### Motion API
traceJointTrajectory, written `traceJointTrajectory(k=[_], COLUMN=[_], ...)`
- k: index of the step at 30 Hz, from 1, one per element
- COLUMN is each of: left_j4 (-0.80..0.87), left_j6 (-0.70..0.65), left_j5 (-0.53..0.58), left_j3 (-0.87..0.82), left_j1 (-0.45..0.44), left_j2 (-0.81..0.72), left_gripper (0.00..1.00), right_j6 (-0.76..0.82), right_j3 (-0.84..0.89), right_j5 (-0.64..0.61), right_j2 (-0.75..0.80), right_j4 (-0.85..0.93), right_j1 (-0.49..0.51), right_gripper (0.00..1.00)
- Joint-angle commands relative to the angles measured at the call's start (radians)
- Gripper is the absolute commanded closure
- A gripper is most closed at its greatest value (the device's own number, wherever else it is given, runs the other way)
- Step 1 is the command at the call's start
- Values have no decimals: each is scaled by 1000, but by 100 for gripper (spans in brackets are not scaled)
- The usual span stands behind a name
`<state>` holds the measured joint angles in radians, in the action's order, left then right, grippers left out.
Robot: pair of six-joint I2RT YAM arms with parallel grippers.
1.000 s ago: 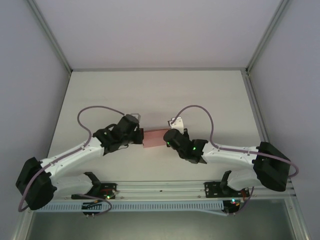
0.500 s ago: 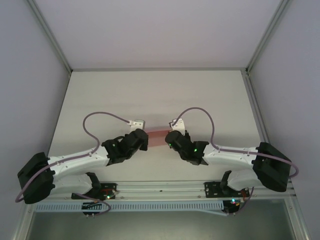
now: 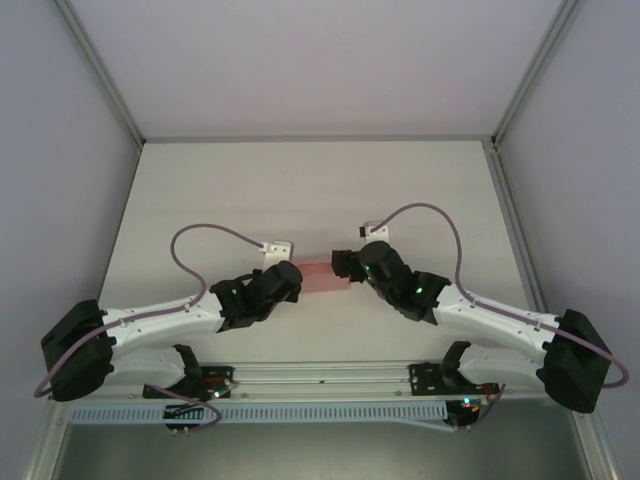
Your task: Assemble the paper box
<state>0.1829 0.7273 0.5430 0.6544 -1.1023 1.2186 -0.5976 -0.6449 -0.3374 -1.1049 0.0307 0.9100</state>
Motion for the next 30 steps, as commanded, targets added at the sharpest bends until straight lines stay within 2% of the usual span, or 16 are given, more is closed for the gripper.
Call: traceJointTrajectory(k=[1, 6, 9, 12, 17, 18, 21, 22, 23, 24, 27, 30], left_j4=[210, 214, 229, 256, 306, 327, 377, 390, 394, 396, 367, 252], left_j6=[12, 4, -9, -7, -12, -15, -5, 10, 27, 51, 115, 140], left_j5=[-79, -76, -78, -80, -136, -158, -193, -192, -190, -190, -232, -368], left_j3=[-38, -16, 11, 42, 106, 124, 167, 179, 186, 191, 177, 103], left_j1=[-23, -30, -43, -45, -47, -47, -46, -43, -36, -22, 53, 172], left_j2=[54, 47, 36, 20, -30, -48, -102, -118, -133, -146, -180, -191], left_gripper=[100, 100, 91, 87, 52, 41, 27, 18, 5, 0, 0, 0], right_j6=[-58, -100, -154, -207, -243, -244, -238, -235, -235, -235, -232, -229], right_j3=[-15, -46, 13, 86, 172, 174, 166, 166, 167, 169, 183, 198], right_j5=[109, 155, 170, 187, 207, 198, 183, 185, 181, 173, 172, 183], right_j2=[-31, -127, -138, -126, -147, -154, -167, -167, -165, -160, -146, -146], right_j4=[-11, 94, 75, 34, -59, -58, -48, -47, -45, -40, -46, -68], right_j1=[-55, -82, -82, -81, -78, -76, -72, -71, -69, -69, -67, -67], right_gripper=[26, 40, 49, 54, 55, 55, 58, 59, 58, 58, 59, 59])
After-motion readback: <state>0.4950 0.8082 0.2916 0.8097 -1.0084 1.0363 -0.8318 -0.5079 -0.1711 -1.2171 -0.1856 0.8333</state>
